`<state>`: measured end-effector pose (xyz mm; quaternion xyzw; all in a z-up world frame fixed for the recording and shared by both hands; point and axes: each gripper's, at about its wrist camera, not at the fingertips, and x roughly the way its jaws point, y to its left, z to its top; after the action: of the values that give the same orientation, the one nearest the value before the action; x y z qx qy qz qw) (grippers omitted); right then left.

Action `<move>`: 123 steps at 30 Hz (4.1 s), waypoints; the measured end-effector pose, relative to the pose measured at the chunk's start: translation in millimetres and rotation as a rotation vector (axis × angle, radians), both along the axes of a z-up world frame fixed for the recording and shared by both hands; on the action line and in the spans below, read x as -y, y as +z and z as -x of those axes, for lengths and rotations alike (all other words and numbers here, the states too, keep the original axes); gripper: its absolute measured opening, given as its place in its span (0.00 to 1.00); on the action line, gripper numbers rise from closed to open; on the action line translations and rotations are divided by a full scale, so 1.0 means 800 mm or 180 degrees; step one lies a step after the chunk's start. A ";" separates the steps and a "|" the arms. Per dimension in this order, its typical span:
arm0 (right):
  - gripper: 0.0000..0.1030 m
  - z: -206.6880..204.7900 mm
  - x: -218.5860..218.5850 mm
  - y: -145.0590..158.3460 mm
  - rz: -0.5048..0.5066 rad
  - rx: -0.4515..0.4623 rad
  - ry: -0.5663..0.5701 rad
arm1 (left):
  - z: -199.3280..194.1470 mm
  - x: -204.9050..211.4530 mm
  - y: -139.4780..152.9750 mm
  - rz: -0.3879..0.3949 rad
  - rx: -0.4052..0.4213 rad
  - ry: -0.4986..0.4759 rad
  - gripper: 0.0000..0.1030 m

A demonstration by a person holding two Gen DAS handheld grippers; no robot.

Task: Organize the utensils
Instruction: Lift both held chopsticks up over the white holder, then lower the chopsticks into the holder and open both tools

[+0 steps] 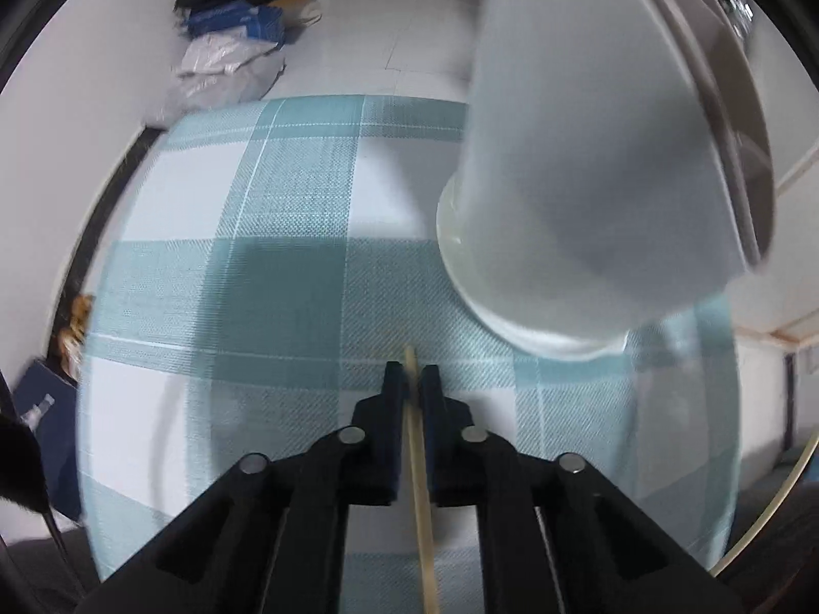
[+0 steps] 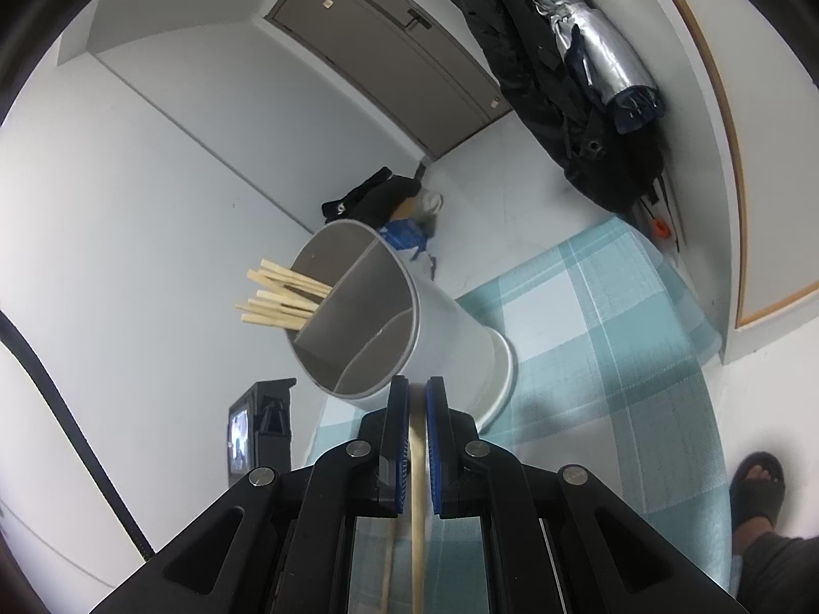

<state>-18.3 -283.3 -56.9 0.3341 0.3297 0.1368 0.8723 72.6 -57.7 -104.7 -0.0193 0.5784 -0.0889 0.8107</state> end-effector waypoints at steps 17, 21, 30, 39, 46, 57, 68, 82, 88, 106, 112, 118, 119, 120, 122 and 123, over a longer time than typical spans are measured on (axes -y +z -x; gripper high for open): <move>0.06 0.027 -0.051 0.035 0.0773 0.0451 0.0033 | 0.071 -0.042 0.113 0.0769 0.0950 0.0231 0.01; 0.06 0.044 -0.075 0.050 0.1115 0.0758 0.0031 | 0.099 -0.035 0.136 0.0706 0.1167 0.0097 0.01; 0.05 0.049 -0.103 0.071 0.1443 0.1004 0.0218 | 0.107 -0.041 0.145 0.0570 0.1314 -0.0111 0.01; 0.05 0.051 -0.099 0.075 0.1478 0.0999 0.0185 | 0.128 -0.029 0.160 0.0493 0.1302 -0.0289 0.01; 0.05 0.043 -0.088 0.076 0.1435 0.0970 0.0142 | 0.127 -0.028 0.169 0.0587 0.1282 -0.0311 0.01; 0.05 0.022 -0.071 0.118 0.1331 0.1096 0.0132 | 0.108 -0.012 0.222 0.0801 0.1421 -0.0501 0.01; 0.05 -0.041 -0.070 0.208 0.1282 0.1325 0.0311 | 0.034 -0.006 0.301 0.1074 0.1622 -0.0466 0.01; 0.05 -0.161 -0.080 0.260 0.1388 0.1525 0.0454 | -0.067 -0.022 0.315 0.1193 0.1719 -0.0187 0.01; 0.06 -0.191 -0.093 0.252 0.1438 0.1605 0.0564 | -0.088 -0.033 0.292 0.1186 0.1670 -0.0061 0.01; 0.06 -0.205 -0.107 0.180 0.1789 0.1570 0.0971 | -0.090 -0.042 0.266 0.1377 0.1902 0.0103 0.01; 0.06 -0.205 -0.104 0.189 0.1771 0.1591 0.0907 | -0.096 -0.036 0.276 0.1308 0.2069 0.0043 0.01; 0.06 -0.206 -0.104 0.192 0.1726 0.1630 0.0887 | -0.085 -0.030 0.257 0.1269 0.2092 -0.0041 0.01; 0.06 -0.204 -0.104 0.190 0.1727 0.1637 0.0885 | -0.081 -0.030 0.253 0.1250 0.2091 -0.0031 0.01; 0.06 -0.203 -0.104 0.189 0.1727 0.1643 0.0889 | -0.077 -0.031 0.249 0.1249 0.2087 -0.0034 0.01; 0.06 -0.203 -0.104 0.185 0.1720 0.1643 0.0919 | -0.072 -0.033 0.243 0.1274 0.2061 -0.0029 0.01; 0.06 -0.203 -0.105 0.183 0.1724 0.1638 0.0930 | -0.069 -0.034 0.240 0.1284 0.2044 -0.0027 0.01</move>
<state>143.8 -199.6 89.5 -0.0036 0.1686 0.2468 0.9543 127.4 -30.2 87.3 -0.1473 0.2658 -0.2059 0.9302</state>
